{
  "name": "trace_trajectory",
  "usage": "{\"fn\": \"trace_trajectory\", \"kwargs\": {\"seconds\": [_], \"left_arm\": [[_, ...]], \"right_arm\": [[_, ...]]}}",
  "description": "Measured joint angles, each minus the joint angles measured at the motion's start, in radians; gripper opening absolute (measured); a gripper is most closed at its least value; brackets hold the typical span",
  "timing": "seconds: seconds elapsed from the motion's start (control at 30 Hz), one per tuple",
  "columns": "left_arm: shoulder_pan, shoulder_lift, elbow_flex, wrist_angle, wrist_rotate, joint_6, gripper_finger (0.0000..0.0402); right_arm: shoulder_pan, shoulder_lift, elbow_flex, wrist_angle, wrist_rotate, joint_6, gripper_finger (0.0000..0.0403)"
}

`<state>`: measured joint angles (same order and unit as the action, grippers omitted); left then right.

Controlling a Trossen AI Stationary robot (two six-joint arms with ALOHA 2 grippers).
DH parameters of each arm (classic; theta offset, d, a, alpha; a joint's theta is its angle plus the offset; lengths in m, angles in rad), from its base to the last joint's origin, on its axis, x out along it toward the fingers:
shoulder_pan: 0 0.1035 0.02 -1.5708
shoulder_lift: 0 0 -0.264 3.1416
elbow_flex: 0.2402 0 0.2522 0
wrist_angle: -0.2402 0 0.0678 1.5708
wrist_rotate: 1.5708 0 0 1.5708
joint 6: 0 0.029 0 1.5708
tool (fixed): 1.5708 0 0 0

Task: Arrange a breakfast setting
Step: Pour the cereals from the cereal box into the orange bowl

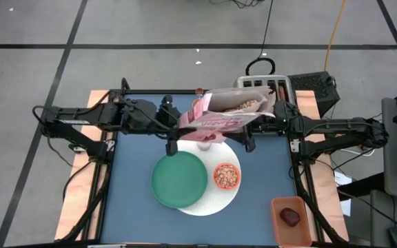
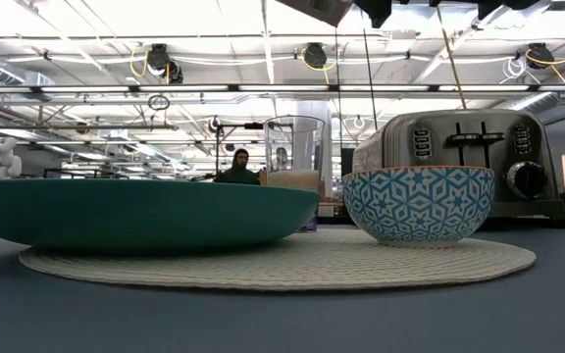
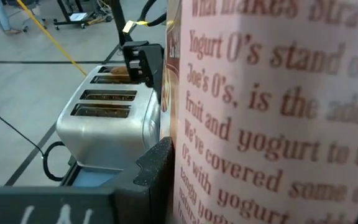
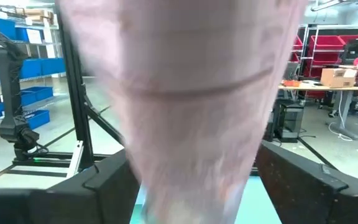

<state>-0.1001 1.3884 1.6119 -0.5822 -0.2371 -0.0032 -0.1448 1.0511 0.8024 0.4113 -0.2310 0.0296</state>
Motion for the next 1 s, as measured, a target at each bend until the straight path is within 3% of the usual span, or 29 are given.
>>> {"fn": "trace_trajectory", "kwargs": {"seconds": [0.17,0.47,0.63,0.87,1.0], "left_arm": [[-0.001,-0.056,0.000,-0.037,-0.021,-0.015,0.0142],[-0.003,-0.201,0.000,-0.212,-0.229,-0.101,0.0142],[-0.045,-0.278,-0.040,-0.321,-0.458,-0.205,0.0142],[-0.132,-0.490,-0.402,-0.322,-0.629,-0.381,0.0142],[-0.151,-0.631,-0.671,-0.193,-0.739,-0.476,0.0142]], "right_arm": [[0.000,-0.013,-0.001,-0.004,-0.001,-0.029,0.0299],[0.000,-0.040,-0.002,-0.024,-0.001,-0.034,0.0299],[0.000,-0.044,-0.002,-0.043,-0.001,-0.034,0.0299],[0.000,-0.043,-0.002,-0.049,-0.001,-0.034,0.0299],[0.000,-0.043,-0.002,-0.043,-0.001,-0.034,0.0299]]}}
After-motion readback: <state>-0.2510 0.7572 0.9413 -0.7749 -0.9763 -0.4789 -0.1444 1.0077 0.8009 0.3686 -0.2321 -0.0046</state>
